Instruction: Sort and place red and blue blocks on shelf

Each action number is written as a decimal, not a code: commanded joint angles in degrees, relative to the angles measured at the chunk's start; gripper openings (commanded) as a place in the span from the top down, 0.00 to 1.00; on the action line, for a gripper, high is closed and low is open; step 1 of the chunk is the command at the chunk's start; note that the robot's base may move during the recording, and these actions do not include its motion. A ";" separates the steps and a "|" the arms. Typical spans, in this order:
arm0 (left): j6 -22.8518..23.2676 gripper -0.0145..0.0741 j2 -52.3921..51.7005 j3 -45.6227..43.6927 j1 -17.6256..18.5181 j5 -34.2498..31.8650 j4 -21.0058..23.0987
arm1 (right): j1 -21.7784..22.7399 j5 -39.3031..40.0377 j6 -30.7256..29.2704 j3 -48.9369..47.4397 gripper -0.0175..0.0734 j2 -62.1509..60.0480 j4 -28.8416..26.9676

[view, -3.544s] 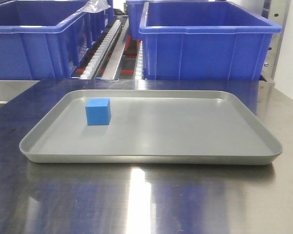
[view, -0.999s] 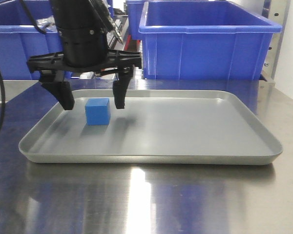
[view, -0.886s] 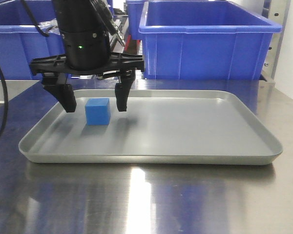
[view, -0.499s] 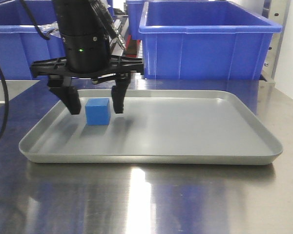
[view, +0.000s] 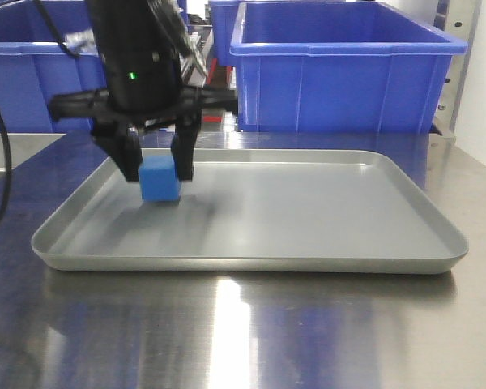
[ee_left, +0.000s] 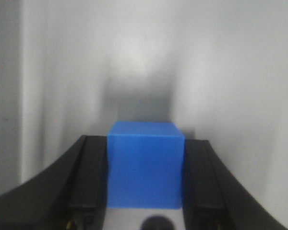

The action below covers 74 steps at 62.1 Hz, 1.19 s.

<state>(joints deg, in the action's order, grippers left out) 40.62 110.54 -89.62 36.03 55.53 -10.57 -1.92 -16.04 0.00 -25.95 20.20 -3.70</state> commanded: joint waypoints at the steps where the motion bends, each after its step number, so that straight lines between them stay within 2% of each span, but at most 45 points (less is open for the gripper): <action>1: -2.18 0.70 -6.81 -1.52 0.33 -0.89 -0.40 | 0.30 4.77 -0.91 -1.60 0.71 0.19 -0.16; 10: -10.53 0.70 -11.33 -0.90 -0.41 -0.87 2.31 | 0.30 4.77 -0.91 -1.60 0.71 0.19 -0.16; 19: -20.04 0.70 -16.24 2.13 -2.05 -2.81 7.21 | 0.30 4.77 -0.91 -1.60 0.71 0.19 -0.16; 24: -25.45 0.70 -19.26 5.39 -2.84 -6.56 10.11 | 0.30 4.77 -0.91 -1.60 0.71 0.19 -0.16; 30: -32.78 0.70 -23.65 11.39 -4.15 -14.13 14.55 | 0.30 4.77 -0.91 -1.60 0.71 0.19 -0.16; 33: -34.94 0.70 -25.48 14.60 -4.78 -17.51 16.06 | 0.30 4.77 -0.91 -1.60 0.71 0.19 -0.16; 40: -37.56 0.70 -30.65 21.72 -6.15 -26.04 17.90 | 0.30 4.77 -0.91 -1.60 0.71 0.19 -0.16; 57: -44.60 0.70 -44.28 38.47 -11.32 -44.80 17.90 | 0.30 4.77 -0.91 -1.60 0.71 0.19 -0.16; 74: -48.14 0.70 -60.02 52.31 -16.16 -58.03 17.90 | 0.30 4.77 -0.91 -1.60 0.71 0.19 -0.16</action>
<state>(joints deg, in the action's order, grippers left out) -6.34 55.59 -38.66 20.88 5.81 6.74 -1.92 -16.04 -0.30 -25.95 20.20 -3.70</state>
